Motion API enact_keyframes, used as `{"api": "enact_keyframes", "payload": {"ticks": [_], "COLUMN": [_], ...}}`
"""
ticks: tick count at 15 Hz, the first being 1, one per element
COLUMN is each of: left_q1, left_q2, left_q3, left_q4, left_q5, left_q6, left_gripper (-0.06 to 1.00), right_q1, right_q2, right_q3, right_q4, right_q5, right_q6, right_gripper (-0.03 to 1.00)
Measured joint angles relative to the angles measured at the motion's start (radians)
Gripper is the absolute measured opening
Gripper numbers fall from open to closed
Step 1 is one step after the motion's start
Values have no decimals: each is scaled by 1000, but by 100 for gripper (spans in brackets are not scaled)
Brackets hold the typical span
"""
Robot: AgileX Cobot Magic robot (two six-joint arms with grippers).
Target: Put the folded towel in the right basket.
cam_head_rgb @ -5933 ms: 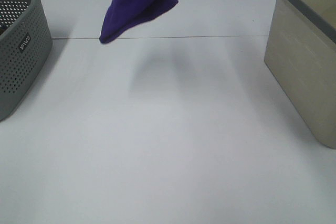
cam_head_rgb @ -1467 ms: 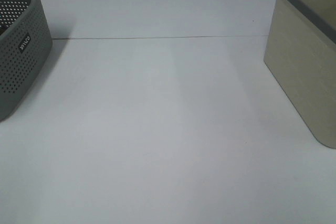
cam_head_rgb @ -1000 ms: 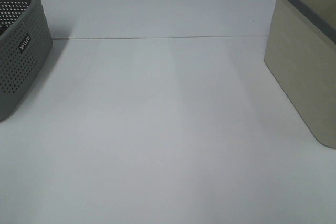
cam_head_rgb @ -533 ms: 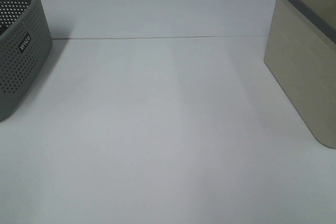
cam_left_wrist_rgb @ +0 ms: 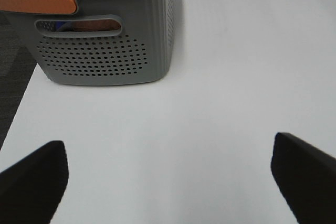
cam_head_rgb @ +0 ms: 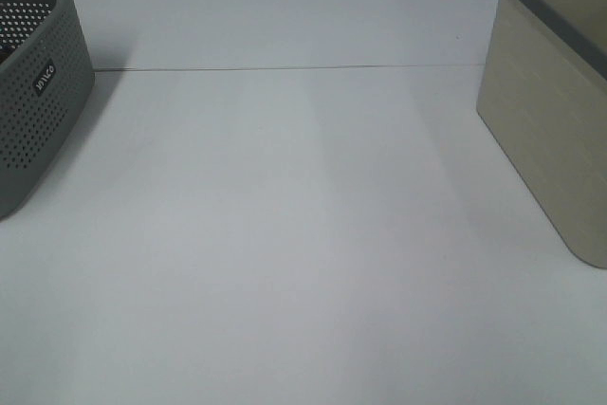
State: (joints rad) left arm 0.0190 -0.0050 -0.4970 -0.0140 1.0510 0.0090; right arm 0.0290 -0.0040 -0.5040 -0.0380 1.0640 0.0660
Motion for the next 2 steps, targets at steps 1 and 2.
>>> {"api": "enact_keyframes", "payload": {"ticks": [1, 2], "left_q1": [0, 0], "left_q2": [0, 0], "left_q3": [0, 0], "left_q4": [0, -1], "left_q5": [0, 0], "left_q6": [0, 0], "left_gripper": [99, 99], "right_q1": [0, 0], "right_q2": [0, 0], "right_q3": [0, 0], "right_q4": [0, 0], "right_q5": [0, 0], "right_q6": [0, 0], "right_gripper": [98, 98]}}
